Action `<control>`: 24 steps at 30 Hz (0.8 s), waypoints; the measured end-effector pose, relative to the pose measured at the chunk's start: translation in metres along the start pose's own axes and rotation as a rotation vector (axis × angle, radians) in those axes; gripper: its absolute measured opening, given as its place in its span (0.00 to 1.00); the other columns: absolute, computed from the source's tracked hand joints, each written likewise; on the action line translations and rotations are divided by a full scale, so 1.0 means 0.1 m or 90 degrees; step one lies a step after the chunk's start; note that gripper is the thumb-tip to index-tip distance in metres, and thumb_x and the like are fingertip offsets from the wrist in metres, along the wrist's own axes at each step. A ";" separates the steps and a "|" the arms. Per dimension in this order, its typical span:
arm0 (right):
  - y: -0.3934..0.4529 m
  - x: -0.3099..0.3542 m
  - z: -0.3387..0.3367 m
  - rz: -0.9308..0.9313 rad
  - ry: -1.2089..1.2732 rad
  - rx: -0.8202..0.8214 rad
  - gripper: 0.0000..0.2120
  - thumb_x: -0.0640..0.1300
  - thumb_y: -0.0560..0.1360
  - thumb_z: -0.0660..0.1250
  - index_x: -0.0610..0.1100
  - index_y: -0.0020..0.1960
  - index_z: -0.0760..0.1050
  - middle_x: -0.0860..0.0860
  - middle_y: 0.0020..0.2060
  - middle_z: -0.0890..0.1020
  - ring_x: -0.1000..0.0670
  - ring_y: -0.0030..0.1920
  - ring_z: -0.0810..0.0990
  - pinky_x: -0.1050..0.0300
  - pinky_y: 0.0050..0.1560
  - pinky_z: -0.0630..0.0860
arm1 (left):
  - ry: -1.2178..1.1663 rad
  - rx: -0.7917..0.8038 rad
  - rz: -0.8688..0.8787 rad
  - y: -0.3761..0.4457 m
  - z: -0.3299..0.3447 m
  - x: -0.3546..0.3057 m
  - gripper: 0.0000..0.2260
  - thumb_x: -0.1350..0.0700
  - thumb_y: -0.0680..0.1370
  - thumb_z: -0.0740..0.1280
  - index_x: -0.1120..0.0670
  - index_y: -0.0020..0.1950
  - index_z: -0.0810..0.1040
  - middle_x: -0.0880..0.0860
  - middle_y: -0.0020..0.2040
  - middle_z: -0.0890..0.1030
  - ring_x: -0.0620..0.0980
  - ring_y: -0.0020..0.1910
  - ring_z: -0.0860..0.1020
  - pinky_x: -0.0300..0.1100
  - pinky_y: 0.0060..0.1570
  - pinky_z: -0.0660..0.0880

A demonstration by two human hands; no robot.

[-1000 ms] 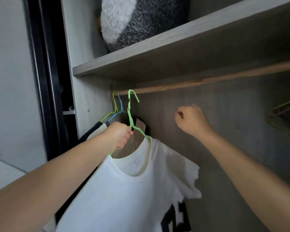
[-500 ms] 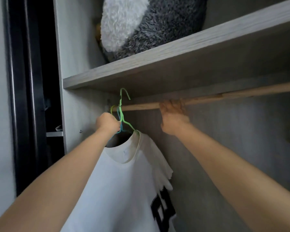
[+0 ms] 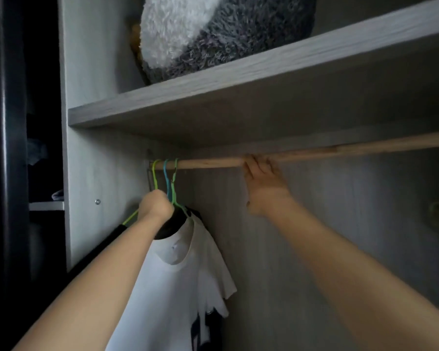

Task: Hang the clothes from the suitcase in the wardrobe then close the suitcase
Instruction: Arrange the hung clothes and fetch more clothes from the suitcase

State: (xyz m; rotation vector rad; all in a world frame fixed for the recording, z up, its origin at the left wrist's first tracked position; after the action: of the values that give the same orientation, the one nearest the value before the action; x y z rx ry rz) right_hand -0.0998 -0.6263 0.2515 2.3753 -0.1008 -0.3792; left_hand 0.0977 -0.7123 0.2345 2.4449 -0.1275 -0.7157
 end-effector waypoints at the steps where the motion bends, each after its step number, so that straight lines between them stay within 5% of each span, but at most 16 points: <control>1: 0.00 0.00 0.00 0.004 -0.003 0.018 0.44 0.50 0.71 0.66 0.38 0.75 0.43 0.46 0.75 0.44 0.44 0.75 0.43 0.49 0.73 0.38 | 0.013 0.001 0.008 -0.02 0.03 0.01 0.11 0.65 0.76 0.60 0.63 0.53 0.80 0.62 0.54 0.80 0.62 0.55 0.77 0.48 0.52 0.73; 8: -0.01 0.01 -0.02 0.026 -0.029 0.088 0.45 0.55 0.72 0.66 0.40 0.75 0.41 0.47 0.75 0.41 0.46 0.75 0.41 0.51 0.74 0.41 | 0.178 0.037 0.089 -0.23 0.08 0.02 0.11 0.60 0.79 0.58 0.62 0.57 0.75 0.62 0.57 0.76 0.61 0.56 0.75 0.48 0.51 0.73; 15: -0.29 0.14 0.04 0.021 0.090 0.162 0.41 0.47 0.73 0.66 0.44 0.76 0.43 0.47 0.75 0.36 0.47 0.75 0.37 0.48 0.74 0.48 | 0.302 -0.018 0.181 -0.72 -0.27 0.08 0.15 0.56 0.78 0.58 0.57 0.64 0.70 0.58 0.61 0.74 0.59 0.61 0.71 0.47 0.54 0.71; 21: -1.16 0.78 0.04 -0.056 0.168 0.136 0.29 0.44 0.76 0.59 0.44 0.74 0.53 0.47 0.76 0.46 0.45 0.76 0.45 0.47 0.69 0.59 | 0.334 -0.010 0.189 -1.28 -0.59 -0.10 0.13 0.56 0.78 0.57 0.57 0.60 0.75 0.58 0.61 0.75 0.59 0.61 0.73 0.46 0.54 0.70; 24: -1.55 0.93 -0.14 -0.075 0.197 0.088 0.23 0.43 0.76 0.57 0.42 0.70 0.62 0.45 0.72 0.60 0.44 0.72 0.57 0.49 0.64 0.65 | 0.331 0.024 0.200 -1.64 -0.64 -0.12 0.13 0.55 0.78 0.58 0.57 0.59 0.75 0.59 0.61 0.75 0.59 0.61 0.72 0.46 0.55 0.70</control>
State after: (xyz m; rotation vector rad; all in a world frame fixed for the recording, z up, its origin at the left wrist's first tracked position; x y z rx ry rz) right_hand -0.0121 -0.5191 0.1339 2.5524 0.1614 -0.0568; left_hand 0.1096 -0.5418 0.1925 2.4812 -0.3096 0.0644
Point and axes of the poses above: each hand's wrist, its own y-axis towards the middle knuckle, its own z-axis out of the palm, x = y × z, the point moved 6 cm from there along y, towards the middle knuckle
